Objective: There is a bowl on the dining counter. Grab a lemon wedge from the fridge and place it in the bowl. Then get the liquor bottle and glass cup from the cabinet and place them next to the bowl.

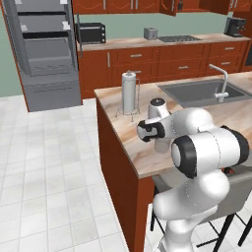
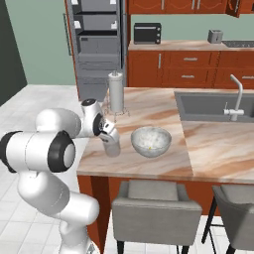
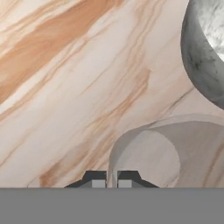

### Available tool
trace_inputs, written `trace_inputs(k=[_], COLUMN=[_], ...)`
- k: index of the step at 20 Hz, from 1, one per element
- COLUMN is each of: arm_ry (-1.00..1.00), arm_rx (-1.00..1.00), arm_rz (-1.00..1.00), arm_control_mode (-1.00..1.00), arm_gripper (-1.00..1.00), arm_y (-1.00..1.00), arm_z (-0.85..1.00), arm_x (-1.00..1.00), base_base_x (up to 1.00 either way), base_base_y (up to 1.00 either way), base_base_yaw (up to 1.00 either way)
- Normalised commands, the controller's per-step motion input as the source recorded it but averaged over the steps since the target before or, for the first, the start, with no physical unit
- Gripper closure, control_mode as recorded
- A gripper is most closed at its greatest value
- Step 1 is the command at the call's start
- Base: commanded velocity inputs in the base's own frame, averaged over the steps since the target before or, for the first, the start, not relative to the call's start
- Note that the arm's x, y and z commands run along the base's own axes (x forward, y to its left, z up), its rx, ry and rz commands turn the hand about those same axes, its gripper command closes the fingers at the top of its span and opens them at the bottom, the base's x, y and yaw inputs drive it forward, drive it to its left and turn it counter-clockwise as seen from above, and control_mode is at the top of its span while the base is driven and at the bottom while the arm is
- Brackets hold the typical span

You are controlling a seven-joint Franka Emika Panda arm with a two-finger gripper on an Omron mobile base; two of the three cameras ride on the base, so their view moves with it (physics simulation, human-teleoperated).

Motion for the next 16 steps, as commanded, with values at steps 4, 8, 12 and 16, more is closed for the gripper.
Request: trace_inputs(k=[4,8,12,16], arm_ry=[0.00,0.00,0.01,0.04], arm_rx=[0.00,0.00,0.00,0.00], arm_rz=[-0.05,-0.04,-0.03,-0.01], arm_control_mode=[-1.00,-1.00,-1.00,-1.00], arm_gripper=[1.00,1.00,1.00,1.00], arm_y=[-0.11,-0.16,-0.18,-0.03], arm_z=[-0.04,-0.06,-0.12,-0.19], arm_x=[0.32,0.29,0.18,0.14], base_base_x=[0.00,0.00,0.00,0.00], base_base_y=[0.00,0.00,0.00,0.00], base_base_yaw=[0.00,0.00,0.00,0.00])
